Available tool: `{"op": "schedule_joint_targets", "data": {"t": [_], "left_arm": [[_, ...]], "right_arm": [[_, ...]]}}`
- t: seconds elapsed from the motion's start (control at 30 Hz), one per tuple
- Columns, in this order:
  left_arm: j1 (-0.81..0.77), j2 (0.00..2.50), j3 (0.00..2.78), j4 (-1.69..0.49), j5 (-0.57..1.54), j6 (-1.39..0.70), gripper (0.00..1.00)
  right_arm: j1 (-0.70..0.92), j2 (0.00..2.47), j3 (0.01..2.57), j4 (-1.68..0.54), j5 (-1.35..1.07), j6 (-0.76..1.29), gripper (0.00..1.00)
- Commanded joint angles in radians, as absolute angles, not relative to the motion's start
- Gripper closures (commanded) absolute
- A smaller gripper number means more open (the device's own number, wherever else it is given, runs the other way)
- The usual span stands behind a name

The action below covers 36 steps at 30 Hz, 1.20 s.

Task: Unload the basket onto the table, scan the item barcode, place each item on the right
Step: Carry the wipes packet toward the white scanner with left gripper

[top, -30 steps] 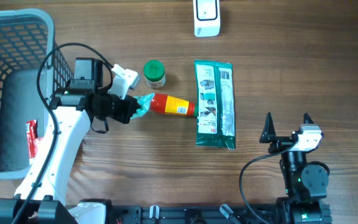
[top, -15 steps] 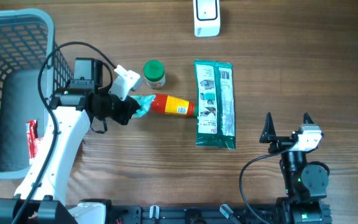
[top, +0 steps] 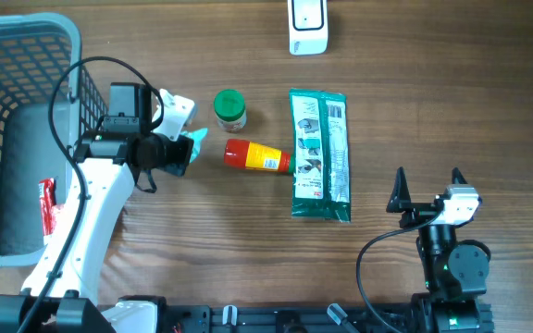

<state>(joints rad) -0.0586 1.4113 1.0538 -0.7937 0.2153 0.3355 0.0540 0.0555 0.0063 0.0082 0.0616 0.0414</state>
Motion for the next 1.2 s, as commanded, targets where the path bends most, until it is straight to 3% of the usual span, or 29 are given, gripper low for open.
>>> {"op": "schedule_joint_targets", "data": {"t": [0.0, 0.3, 0.43, 0.63, 0.9, 1.03, 1.17], "left_arm": [[-0.053, 1.411, 1.060, -0.746, 0.168, 0.202, 0.96], [-0.059, 1.469, 1.060, -0.684, 0.153, 0.016, 0.96], [-0.115, 1.515, 1.060, -0.690, 0.166, 0.035, 0.96], [-0.232, 1.519, 1.060, -0.688, -0.044, 0.089, 0.96], [-0.232, 1.518, 1.061, -0.686, -0.033, 0.030, 0.96], [-0.232, 1.492, 1.061, -0.656, 0.131, 0.010, 0.96], [-0.232, 1.481, 1.061, -0.670, 0.089, 0.011, 0.96]], "right_arm": [[0.059, 0.054, 0.006, 0.014, 0.078, 0.052, 0.00], [0.059, 0.054, 0.006, 0.014, 0.078, 0.052, 0.00], [0.059, 0.054, 0.006, 0.014, 0.078, 0.053, 0.00], [0.059, 0.054, 0.006, 0.014, 0.077, 0.053, 0.00], [0.059, 0.054, 0.006, 0.014, 0.078, 0.053, 0.00], [0.059, 0.054, 0.006, 0.014, 0.078, 0.052, 0.00], [0.059, 0.054, 0.006, 0.014, 0.078, 0.052, 0.00]]}}
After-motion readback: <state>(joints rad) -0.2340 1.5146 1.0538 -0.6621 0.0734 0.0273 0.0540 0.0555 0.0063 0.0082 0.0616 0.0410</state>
